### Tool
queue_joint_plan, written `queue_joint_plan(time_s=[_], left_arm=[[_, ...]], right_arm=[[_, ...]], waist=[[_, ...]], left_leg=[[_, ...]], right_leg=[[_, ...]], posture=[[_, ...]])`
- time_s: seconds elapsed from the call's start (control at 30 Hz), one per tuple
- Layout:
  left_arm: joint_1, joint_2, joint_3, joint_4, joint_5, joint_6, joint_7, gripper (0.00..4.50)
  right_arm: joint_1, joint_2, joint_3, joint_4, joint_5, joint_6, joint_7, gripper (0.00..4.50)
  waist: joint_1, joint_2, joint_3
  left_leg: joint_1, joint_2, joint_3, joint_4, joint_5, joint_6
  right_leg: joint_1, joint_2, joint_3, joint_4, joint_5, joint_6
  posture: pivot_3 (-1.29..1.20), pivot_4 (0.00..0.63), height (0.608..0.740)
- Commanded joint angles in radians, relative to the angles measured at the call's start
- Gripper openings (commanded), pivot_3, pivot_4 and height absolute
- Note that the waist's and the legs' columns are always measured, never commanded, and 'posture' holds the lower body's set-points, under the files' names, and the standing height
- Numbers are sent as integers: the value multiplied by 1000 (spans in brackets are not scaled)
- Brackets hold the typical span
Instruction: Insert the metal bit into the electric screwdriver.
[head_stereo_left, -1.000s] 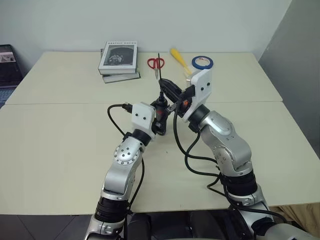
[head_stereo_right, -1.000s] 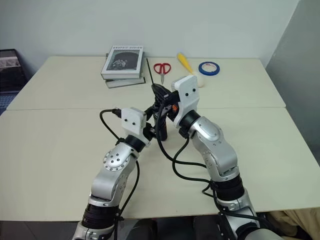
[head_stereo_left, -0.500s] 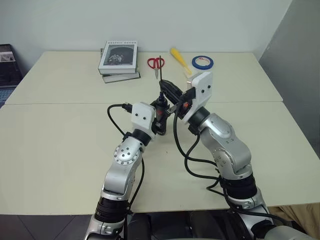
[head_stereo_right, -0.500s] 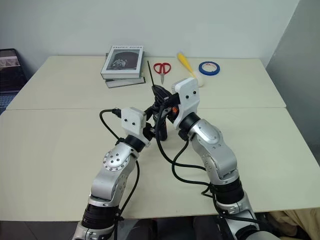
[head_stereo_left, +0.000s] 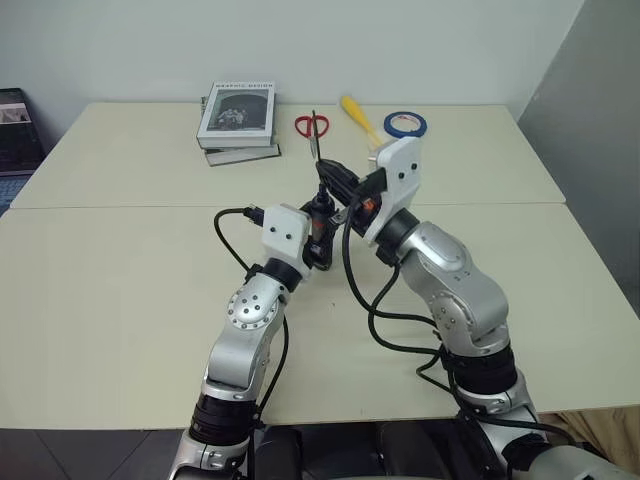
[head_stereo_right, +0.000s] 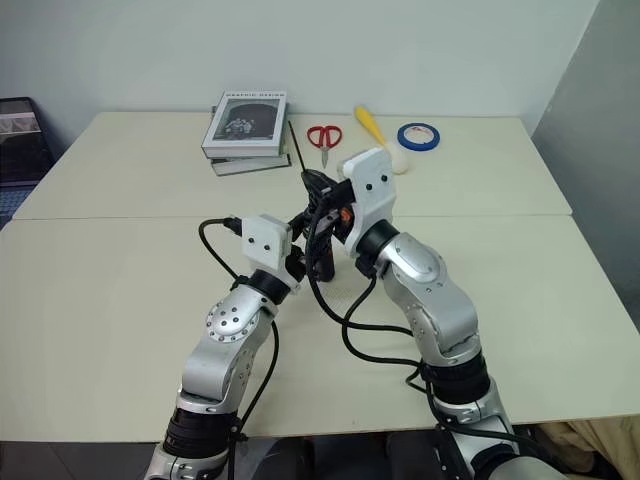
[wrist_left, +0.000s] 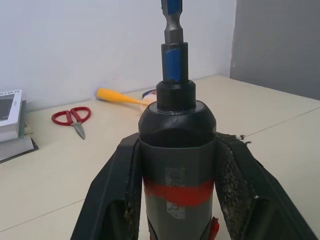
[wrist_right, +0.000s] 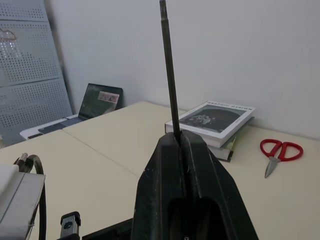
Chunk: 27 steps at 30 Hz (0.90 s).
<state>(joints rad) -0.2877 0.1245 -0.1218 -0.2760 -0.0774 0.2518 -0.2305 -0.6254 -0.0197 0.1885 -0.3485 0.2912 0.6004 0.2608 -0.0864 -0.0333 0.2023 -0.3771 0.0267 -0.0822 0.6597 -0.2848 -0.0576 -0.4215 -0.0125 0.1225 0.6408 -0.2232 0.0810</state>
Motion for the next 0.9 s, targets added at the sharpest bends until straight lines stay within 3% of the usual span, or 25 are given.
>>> queue_joint_plan(time_s=[0.03,0.9], left_arm=[[2,8,12,-15,11,-9,5,1642],[0,5,10,-13,13,-8,9,1642]], right_arm=[[-34,10,2,-47,14,39,-5,0],[-53,34,-49,-123,39,234,-78,0]], waist=[[0,0,0],[0,0,0]], left_leg=[[0,0,0,0,0,0],[0,0,0,0,0,0]], right_leg=[[0,0,0,0,0,0],[0,0,0,0,0,0]], posture=[[0,150,740],[0,150,740]])
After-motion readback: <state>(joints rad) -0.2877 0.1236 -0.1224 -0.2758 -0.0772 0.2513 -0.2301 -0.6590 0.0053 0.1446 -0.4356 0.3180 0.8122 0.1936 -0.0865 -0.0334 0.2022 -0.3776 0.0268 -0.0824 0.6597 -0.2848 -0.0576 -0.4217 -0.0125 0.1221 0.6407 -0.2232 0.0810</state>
